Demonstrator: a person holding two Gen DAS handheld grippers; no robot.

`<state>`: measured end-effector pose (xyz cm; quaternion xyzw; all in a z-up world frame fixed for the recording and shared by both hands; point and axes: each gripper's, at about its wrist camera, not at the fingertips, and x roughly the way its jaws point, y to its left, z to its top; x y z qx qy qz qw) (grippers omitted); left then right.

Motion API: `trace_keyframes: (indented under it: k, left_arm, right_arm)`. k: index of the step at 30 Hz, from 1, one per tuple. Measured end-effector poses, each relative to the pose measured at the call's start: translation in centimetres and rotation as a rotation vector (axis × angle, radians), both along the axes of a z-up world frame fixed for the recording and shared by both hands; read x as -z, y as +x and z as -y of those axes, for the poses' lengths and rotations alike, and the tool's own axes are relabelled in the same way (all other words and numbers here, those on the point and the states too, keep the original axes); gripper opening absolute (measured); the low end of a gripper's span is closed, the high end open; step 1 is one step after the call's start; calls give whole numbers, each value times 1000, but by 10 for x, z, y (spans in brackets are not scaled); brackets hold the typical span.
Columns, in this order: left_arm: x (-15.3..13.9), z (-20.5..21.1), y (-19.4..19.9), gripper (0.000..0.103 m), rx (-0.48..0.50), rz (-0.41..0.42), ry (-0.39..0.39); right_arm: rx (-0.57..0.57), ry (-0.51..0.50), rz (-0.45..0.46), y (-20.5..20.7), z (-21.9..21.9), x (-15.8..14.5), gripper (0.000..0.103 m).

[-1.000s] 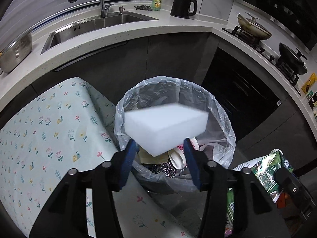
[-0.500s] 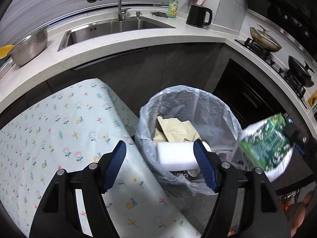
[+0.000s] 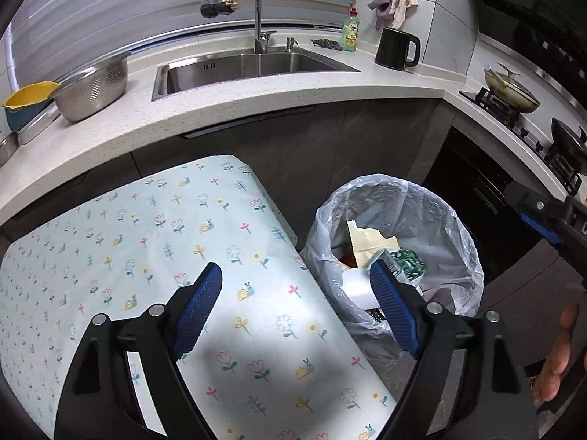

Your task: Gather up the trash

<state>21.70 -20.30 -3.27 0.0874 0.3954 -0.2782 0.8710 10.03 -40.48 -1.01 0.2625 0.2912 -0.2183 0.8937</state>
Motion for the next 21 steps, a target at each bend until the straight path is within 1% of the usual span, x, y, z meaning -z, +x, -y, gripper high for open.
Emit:
trace_keyframes:
  k: [3, 4, 6, 9, 11, 15, 17, 21]
  left_arm:
    - [-5, -9, -5, 80, -13, 0, -7]
    - [-7, -11, -7, 80, -17, 2, -9]
    - [-12, -17, -14, 81, -23, 7, -11]
    - [-20, -26, -24, 86, -32, 28, -6]
    - [-26, -33, -33, 89, -50, 46, -1]
    - [-32, -48, -46, 92, -80, 48, 5]
    - [-33, -54, -51, 92, -89, 40, 12]
    - [-31, -65, -62, 94, -111, 32, 28]
  right_arm:
    - [-27, -19, -12, -8, -13, -7, 59]
    - [-32, -25, -15, -10, -17, -9, 62]
    - [-50, -41, -23, -19, -27, -14, 63]
    - [-72, -69, -46, -30, -40, -19, 67]
    - [-91, -93, -67, -37, -51, -21, 74]
    - [-124, -149, -118, -50, -71, -23, 78]
    - [-131, -147, -121, -58, -77, -23, 82]
    - [-135, -119, -116, -72, -85, -21, 84]
